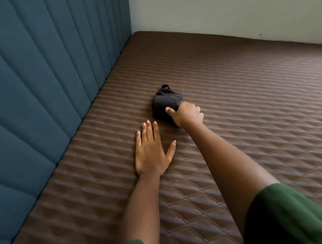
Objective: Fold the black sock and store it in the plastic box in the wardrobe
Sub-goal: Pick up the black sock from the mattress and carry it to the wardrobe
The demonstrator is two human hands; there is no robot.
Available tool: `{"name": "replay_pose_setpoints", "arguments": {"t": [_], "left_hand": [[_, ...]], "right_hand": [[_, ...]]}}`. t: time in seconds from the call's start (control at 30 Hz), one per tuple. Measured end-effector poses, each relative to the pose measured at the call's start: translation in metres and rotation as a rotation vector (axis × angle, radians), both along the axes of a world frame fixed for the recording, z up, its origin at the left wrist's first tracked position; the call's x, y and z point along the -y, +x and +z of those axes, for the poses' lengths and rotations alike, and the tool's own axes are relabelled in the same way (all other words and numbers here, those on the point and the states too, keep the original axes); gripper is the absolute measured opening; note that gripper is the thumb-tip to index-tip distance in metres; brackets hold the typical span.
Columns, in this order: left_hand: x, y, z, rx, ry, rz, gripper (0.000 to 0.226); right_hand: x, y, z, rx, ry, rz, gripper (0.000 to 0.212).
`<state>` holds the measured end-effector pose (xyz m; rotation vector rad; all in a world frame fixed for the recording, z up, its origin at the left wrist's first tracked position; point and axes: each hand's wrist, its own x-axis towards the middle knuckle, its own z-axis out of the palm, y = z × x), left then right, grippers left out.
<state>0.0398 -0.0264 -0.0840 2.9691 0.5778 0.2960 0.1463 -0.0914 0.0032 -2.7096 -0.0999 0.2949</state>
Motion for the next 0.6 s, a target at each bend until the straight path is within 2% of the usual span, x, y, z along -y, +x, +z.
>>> {"name": "replay_pose_setpoints", "arguments": {"t": [0.13, 0.3, 0.5, 0.57, 0.6], "left_hand": [[0.001, -0.003, 0.000, -0.027, -0.028, -0.012, 0.088], [-0.005, 0.001, 0.005, -0.111, -0.111, -0.059, 0.089], [-0.019, 0.014, 0.038, -0.455, -0.239, -0.090, 0.094], [-0.025, 0.012, 0.064, -0.611, -0.375, -0.078, 0.090], [-0.027, 0.007, 0.076, -0.663, -0.502, -0.058, 0.086]], "right_hand": [[-0.013, -0.004, 0.002, 0.196, 0.069, 0.039, 0.035], [-0.018, -0.004, 0.038, 0.219, 0.336, 0.048, 0.026], [-0.004, -0.011, 0.089, 0.140, 0.421, 0.039, 0.026], [0.003, -0.020, 0.104, 0.075, 0.414, 0.078, 0.031], [0.006, -0.025, 0.114, 0.052, 0.397, 0.106, 0.035]]}}
